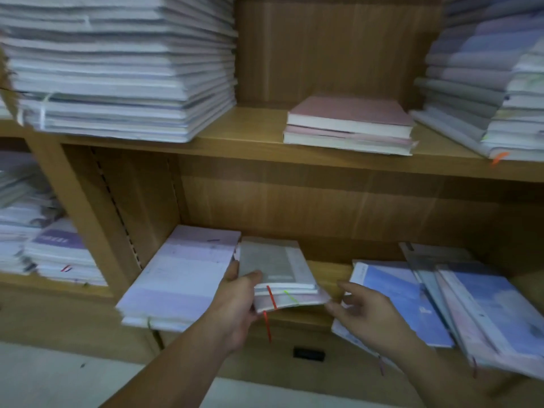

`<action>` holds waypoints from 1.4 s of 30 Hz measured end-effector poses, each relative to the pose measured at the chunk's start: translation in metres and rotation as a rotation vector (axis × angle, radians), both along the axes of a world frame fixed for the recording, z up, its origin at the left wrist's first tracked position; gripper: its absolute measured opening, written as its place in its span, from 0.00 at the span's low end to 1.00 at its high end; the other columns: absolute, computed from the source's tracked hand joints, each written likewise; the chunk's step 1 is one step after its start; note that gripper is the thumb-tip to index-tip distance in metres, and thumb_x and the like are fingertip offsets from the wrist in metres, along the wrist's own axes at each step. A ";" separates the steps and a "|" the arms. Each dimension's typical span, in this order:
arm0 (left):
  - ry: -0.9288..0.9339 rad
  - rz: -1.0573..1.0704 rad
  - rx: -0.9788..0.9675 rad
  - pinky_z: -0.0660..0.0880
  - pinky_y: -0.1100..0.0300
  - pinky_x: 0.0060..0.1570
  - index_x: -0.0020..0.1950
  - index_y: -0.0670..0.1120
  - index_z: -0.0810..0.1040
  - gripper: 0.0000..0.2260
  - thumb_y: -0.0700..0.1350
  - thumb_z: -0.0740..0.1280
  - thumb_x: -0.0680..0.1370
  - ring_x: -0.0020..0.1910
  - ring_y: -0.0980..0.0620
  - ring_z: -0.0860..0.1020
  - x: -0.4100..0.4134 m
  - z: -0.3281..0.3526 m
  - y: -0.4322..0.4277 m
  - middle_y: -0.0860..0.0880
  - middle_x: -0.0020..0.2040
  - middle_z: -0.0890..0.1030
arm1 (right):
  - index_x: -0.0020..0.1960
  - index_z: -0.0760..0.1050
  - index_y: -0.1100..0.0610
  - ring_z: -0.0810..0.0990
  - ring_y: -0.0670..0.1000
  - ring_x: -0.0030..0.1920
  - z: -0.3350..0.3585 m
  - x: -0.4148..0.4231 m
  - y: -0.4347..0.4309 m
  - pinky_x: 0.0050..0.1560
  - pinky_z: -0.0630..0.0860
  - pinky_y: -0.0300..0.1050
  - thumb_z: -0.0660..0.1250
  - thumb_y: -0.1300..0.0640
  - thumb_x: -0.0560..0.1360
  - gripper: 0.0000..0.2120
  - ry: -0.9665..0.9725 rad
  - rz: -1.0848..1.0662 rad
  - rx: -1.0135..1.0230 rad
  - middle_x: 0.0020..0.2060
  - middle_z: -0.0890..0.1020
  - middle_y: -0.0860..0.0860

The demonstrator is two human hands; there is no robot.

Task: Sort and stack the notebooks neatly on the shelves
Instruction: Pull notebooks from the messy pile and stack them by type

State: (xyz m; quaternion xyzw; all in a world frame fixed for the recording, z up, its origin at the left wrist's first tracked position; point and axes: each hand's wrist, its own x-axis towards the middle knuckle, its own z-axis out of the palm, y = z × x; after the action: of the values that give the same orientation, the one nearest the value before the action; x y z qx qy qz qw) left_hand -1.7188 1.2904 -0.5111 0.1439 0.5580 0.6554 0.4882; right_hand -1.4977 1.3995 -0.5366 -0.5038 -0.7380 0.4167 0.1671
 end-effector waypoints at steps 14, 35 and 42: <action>0.621 -0.425 0.061 0.81 0.55 0.59 0.77 0.74 0.48 0.44 0.37 0.70 0.80 0.67 0.59 0.75 -0.022 -0.005 -0.008 0.68 0.69 0.72 | 0.73 0.60 0.32 0.79 0.51 0.63 0.014 -0.059 -0.001 0.58 0.79 0.64 0.68 0.56 0.81 0.30 0.517 -0.062 -0.235 0.63 0.80 0.41; 1.029 -0.273 -0.151 0.75 0.59 0.63 0.82 0.57 0.53 0.27 0.52 0.60 0.85 0.64 0.53 0.77 -0.019 -0.042 0.028 0.58 0.68 0.75 | 0.79 0.51 0.39 0.74 0.45 0.67 -0.012 -0.058 0.020 0.64 0.74 0.42 0.63 0.54 0.83 0.31 0.238 0.088 0.030 0.68 0.74 0.41; 0.968 -0.260 -0.362 0.75 0.60 0.54 0.66 0.46 0.74 0.12 0.47 0.60 0.85 0.58 0.42 0.81 -0.012 -0.057 0.038 0.44 0.60 0.83 | 0.60 0.81 0.57 0.83 0.51 0.43 -0.016 -0.054 0.014 0.43 0.82 0.45 0.65 0.48 0.81 0.15 0.058 0.009 0.025 0.43 0.85 0.52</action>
State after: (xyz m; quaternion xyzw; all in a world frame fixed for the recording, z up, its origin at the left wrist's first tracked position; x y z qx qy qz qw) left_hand -1.7311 1.3287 -0.5682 0.4112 0.8013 0.3413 0.2690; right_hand -1.5519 1.4137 -0.5522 -0.4862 -0.7402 0.4226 0.1927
